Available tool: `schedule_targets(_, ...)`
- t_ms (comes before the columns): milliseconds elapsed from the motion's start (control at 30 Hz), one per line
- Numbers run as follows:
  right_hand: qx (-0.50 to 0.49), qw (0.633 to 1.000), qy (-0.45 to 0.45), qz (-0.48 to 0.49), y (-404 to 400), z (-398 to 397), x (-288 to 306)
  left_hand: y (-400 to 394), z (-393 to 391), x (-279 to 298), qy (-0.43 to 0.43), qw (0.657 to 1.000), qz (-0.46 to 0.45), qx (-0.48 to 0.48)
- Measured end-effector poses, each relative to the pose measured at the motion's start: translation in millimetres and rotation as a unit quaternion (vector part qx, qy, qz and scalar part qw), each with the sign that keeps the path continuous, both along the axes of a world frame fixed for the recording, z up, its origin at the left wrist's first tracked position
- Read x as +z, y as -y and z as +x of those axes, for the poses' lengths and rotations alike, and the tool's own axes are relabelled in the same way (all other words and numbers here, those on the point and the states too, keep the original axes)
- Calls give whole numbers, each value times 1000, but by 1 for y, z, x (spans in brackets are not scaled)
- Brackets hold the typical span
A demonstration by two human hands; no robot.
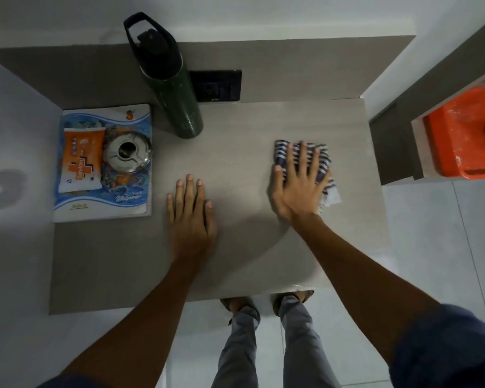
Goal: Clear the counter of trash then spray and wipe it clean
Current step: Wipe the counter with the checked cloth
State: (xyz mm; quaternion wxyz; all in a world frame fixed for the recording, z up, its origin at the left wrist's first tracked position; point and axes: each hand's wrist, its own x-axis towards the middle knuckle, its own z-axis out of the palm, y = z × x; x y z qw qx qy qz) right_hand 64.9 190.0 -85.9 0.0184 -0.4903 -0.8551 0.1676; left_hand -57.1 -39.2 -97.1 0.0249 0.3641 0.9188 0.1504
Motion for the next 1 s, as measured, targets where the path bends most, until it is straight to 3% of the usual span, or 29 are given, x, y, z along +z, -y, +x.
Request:
schedule_targets(200,138,990,-15,-6,62,-57,1,2,1,-3,-5,998,58,8)
schedule_targets(467,247,968,-29,-8,131,-6,-3,4,-1,7,39,996,84,10)
schedule_targets(733,175,985,-10,3,161,96,-9,62,-23,5,41,997,13,-63)
schedule_targets(1000,61,997,48,2,100,167,-8,74,-26,0,24,996,-15,-79)
